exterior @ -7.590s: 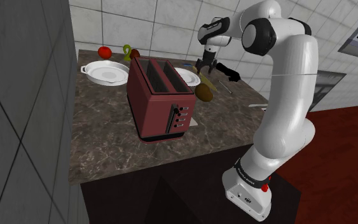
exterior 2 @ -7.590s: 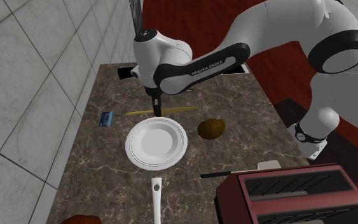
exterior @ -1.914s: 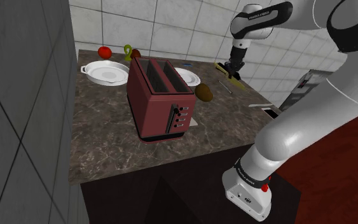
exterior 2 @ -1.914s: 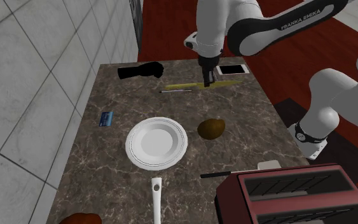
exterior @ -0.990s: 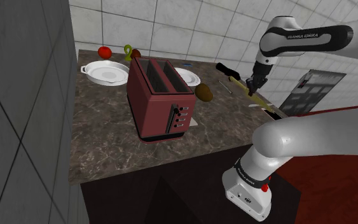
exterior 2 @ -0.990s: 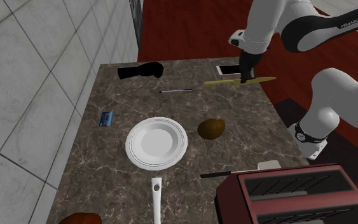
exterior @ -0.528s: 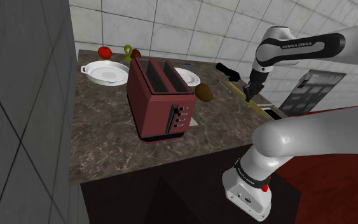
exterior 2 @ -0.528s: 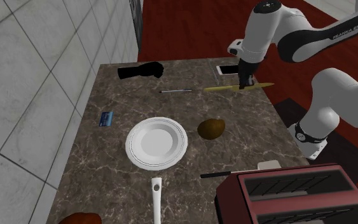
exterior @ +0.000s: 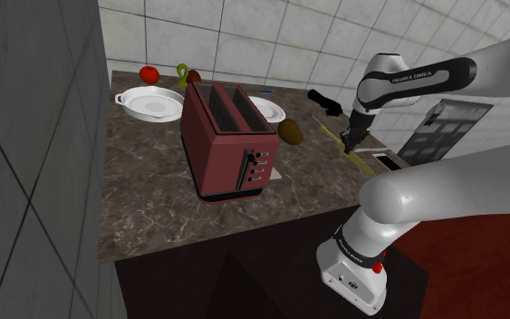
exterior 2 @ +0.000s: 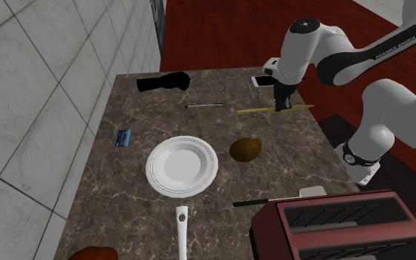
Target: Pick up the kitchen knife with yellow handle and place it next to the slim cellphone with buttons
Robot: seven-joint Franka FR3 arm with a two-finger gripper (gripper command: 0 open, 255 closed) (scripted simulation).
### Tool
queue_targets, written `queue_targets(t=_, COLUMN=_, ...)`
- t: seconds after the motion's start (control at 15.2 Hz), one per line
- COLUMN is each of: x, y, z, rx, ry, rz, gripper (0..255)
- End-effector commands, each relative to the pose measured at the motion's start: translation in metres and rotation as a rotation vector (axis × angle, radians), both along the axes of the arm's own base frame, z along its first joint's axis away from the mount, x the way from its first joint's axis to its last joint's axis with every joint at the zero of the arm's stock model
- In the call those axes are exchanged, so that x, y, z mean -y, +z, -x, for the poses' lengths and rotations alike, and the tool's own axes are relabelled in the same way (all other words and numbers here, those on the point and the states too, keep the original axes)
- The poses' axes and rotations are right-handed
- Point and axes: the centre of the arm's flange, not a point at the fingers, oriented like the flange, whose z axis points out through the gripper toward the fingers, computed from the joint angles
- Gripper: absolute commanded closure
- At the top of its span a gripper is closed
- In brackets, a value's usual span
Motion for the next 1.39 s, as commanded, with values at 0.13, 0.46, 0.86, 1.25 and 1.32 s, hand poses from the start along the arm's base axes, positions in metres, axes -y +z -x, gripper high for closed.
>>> queue_targets(t=0.13, x=0.001, y=-0.021, z=-0.001, rx=0.001, ry=0.000, rz=0.000, gripper=255)
queue_targets(t=0.46, x=0.001, y=-0.021, z=-0.001, rx=0.001, ry=0.000, rz=0.000, gripper=255)
queue_targets(t=0.86, x=0.001, y=-0.021, z=-0.001, rx=0.001, ry=0.000, rz=0.000, gripper=0)
queue_targets(t=1.25, x=-0.003, y=0.018, z=-0.006, rx=0.001, ry=0.000, rz=0.000, gripper=0)
queue_targets(t=1.32, x=-0.003, y=0.028, z=-0.008, rx=0.001, ry=0.000, rz=0.000, gripper=0)
